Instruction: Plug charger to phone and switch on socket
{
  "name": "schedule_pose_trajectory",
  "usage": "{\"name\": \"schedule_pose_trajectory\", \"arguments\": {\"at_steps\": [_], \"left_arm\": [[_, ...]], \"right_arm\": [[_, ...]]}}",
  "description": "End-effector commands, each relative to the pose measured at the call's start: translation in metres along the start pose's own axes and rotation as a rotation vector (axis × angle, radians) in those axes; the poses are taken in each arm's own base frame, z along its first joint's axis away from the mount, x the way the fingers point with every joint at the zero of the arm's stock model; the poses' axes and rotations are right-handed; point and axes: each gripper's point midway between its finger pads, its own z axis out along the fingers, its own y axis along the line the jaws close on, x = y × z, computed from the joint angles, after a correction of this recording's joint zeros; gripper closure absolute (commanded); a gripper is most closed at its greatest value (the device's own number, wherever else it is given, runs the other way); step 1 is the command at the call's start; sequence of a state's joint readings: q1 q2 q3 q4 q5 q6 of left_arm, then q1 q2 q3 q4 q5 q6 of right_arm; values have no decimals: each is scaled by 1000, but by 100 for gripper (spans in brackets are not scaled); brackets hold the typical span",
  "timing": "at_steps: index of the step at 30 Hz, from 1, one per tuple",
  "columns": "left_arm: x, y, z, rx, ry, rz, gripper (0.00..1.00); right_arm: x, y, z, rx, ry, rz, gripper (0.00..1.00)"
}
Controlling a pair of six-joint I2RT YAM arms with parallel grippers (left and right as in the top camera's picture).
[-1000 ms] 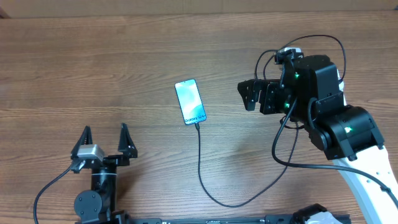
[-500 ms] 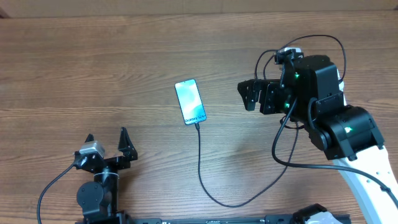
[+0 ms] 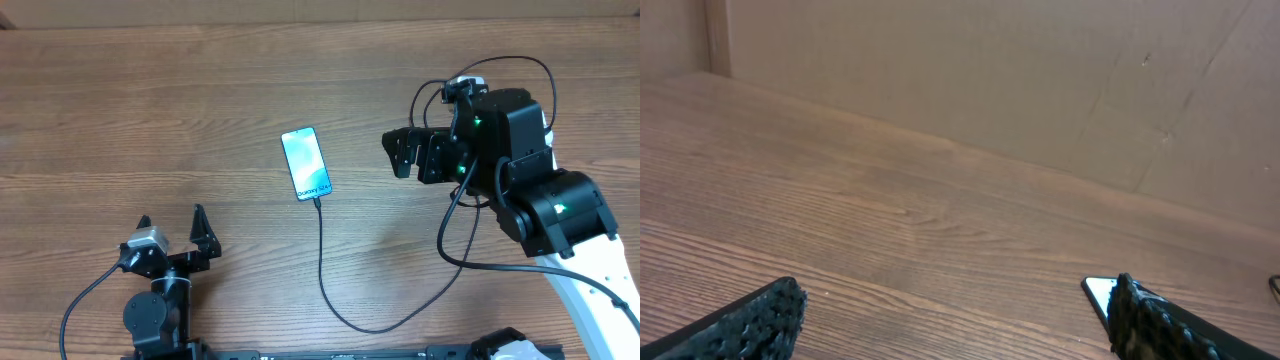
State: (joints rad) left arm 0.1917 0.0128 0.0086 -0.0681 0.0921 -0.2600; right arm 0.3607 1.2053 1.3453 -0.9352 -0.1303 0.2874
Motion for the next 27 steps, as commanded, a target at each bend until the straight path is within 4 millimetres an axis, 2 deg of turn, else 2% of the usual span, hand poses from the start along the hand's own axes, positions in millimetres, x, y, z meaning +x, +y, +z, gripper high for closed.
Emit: {"name": "schedule_pose_trajectory", "arguments": {"at_steps": [1,18,23,27], "left_arm": [[0,4,0,-19,-7,-9,0],[0,4,0,-20,-7,-9,0],[0,4,0,-20,-7,-9,0],[0,4,0,-20,-7,-9,0]], "right_arm": [[-3,3,-4,-6,-16,-9,0],[-3,2,-4,-3,-16,-11,0],[-6,-17,1,103,-37,-16,0],[-1,-28,2,143,-55,-22,0]]}}
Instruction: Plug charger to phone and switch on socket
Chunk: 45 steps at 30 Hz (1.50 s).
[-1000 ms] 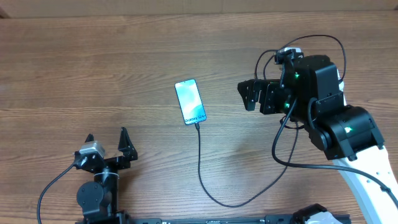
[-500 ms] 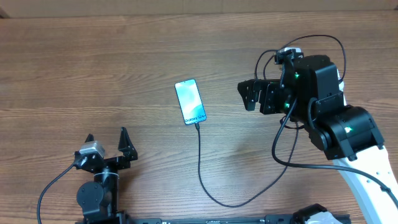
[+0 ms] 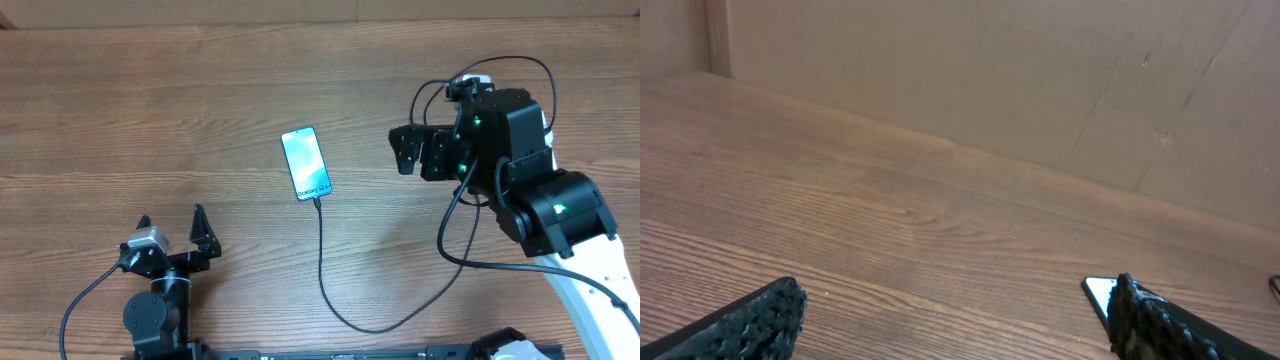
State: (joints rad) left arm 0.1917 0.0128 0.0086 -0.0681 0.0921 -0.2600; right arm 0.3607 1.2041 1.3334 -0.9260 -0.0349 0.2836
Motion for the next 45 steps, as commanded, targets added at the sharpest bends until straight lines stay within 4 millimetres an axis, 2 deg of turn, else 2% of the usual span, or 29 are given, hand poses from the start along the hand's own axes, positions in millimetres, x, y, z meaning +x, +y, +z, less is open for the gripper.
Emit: {"name": "schedule_pose_trajectory", "arguments": {"at_steps": [1,7,10,21,25,30,39,45], "left_arm": [[0,4,0,-20,-7,-9,1],[0,4,0,-20,-7,-9,1],[0,4,0,-20,-7,-9,0],[0,4,0,-20,-7,-9,0],[0,4,0,-20,-7,-9,1],[0,4,0,-20,-7,-9,1],[0,4,0,-20,-7,-9,0],[0,4,0,-20,-7,-9,0]], "right_arm": [[6,-12,3,48,-36,-27,0],[23,-19,9,10,-147,-29,0],[41,-26,13,-19,-226,-31,0],[132,-61,30,-78,-389,-34,0],[145,-66,25,-102,-471,-35,0],[142,-69,15,-113,-564,-30,0],[122,-72,-5,-128,-780,-7,0],[119,-77,-6,-101,-800,6,0]]}}
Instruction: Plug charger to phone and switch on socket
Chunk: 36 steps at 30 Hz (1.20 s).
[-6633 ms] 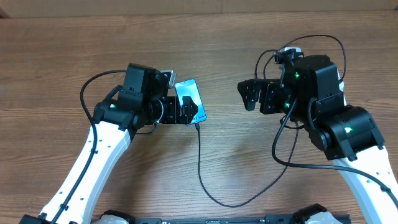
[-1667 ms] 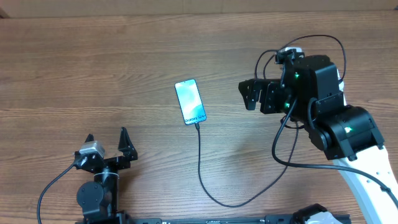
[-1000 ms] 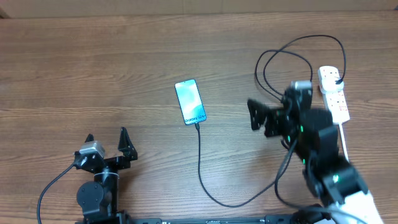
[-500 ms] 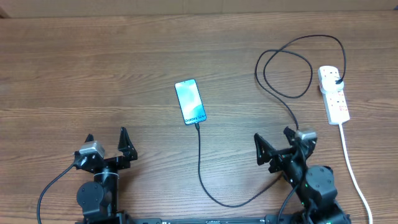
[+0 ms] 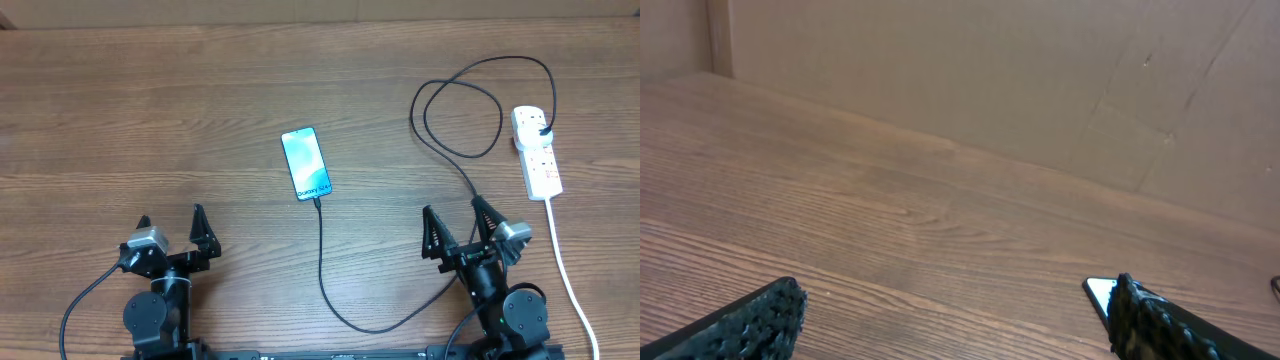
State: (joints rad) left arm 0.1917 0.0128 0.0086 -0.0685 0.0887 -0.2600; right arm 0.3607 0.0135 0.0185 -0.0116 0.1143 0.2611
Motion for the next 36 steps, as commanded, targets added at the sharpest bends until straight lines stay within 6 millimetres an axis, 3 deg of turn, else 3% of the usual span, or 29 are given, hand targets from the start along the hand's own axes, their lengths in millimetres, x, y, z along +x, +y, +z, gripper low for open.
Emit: {"name": "schedule_pose_trajectory", "arguments": {"at_steps": [1,3,36], "left_arm": [[0,3,0,-16,-6,-9,0],[0,3,0,-16,-6,-9,1],[0,3,0,-16,-6,-9,1]], "right_arm": [[4,-7,0,36,2,-3,0],[16,-8,-1,33,51,-7,0],[16,-5,-1,21,53,-6,0]]}}
